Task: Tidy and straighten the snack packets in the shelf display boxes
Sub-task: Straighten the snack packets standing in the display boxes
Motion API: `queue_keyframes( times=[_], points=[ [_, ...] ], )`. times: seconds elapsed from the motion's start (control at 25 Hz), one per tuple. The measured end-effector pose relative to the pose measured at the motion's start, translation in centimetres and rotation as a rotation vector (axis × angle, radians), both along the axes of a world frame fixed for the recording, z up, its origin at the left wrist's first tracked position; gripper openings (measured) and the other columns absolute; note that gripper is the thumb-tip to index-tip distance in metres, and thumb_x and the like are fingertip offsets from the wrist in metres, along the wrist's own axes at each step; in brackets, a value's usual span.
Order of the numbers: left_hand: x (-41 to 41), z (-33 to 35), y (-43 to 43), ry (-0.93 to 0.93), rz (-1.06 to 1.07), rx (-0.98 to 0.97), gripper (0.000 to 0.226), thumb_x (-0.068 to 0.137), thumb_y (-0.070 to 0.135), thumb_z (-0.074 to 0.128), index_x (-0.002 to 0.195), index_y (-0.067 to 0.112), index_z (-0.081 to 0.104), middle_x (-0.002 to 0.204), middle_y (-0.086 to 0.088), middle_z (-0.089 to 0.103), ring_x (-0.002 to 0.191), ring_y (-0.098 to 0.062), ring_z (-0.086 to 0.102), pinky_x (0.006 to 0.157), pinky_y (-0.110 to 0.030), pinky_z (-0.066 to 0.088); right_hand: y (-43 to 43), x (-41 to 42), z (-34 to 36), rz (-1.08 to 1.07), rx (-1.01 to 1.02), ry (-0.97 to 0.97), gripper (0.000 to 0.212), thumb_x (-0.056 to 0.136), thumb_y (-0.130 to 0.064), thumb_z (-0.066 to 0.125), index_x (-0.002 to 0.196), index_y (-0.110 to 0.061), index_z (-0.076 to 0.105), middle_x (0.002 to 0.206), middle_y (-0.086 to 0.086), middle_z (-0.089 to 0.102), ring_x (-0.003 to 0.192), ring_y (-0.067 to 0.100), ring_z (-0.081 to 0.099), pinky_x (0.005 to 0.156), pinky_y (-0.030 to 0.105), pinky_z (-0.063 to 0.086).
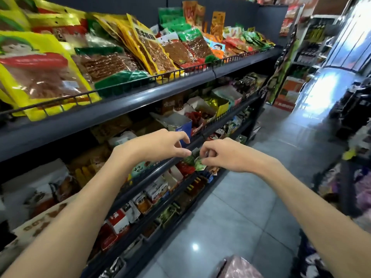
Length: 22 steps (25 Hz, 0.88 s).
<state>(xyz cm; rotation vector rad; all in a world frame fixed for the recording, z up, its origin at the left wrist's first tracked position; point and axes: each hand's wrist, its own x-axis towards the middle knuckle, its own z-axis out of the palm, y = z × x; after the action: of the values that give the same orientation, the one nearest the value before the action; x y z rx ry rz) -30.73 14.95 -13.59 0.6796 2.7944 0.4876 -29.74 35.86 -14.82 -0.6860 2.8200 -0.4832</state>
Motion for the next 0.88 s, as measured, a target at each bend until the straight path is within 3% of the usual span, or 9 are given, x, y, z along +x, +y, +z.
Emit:
queue_keyframes(
  times=[0.28,0.48,0.68,0.88],
  points=[
    [-14.2,-1.7,4.8,-0.062,-0.022,-0.003,0.044,0.094,0.055,0.052,0.131,0.031,0.048,0.12,0.006,0.062,0.099,-0.012,0.058,0.087,-0.032,0.047,4.3,-12.6,0.4,-0.01,0.034,-0.026,0.011,0.096,-0.032,0.06,0.103,-0.024,0.064,0.075,-0.015,0.065,0.073,0.01,0.065,0.061,0.02,0.047],
    [-20.2,-3.6,5.3,-0.088,0.031,0.011,0.045,0.094,0.053,0.052,0.132,0.03,0.047,0.119,0.004,0.063,0.099,-0.013,0.059,0.089,-0.034,0.048,4.8,-20.5,-1.4,0.087,0.122,-0.15,0.012,0.096,-0.035,0.06,0.104,-0.026,0.063,0.085,-0.01,0.069,0.078,0.011,0.066,0.068,0.026,0.051],
    [-24.4,-6.6,5.1,-0.143,0.188,0.053,0.044,0.095,0.052,0.052,0.131,0.027,0.05,0.118,0.004,0.063,0.101,-0.012,0.059,0.091,-0.036,0.049,2.8,-29.7,-4.4,0.364,0.285,-0.221,0.013,0.096,-0.025,0.059,0.108,-0.022,0.064,0.079,-0.017,0.06,0.07,-0.001,0.059,0.065,0.016,0.047],
    [-28.9,-10.2,7.7,-0.277,0.434,0.098,0.036,0.096,0.049,0.053,0.124,0.027,0.054,0.111,0.005,0.064,0.094,-0.011,0.062,0.087,-0.036,0.051,2.8,-39.2,-9.6,0.688,0.347,-0.289,0.015,0.096,-0.022,0.056,0.106,-0.018,0.066,0.086,-0.008,0.066,0.078,0.013,0.063,0.081,0.034,0.051]
  ],
)
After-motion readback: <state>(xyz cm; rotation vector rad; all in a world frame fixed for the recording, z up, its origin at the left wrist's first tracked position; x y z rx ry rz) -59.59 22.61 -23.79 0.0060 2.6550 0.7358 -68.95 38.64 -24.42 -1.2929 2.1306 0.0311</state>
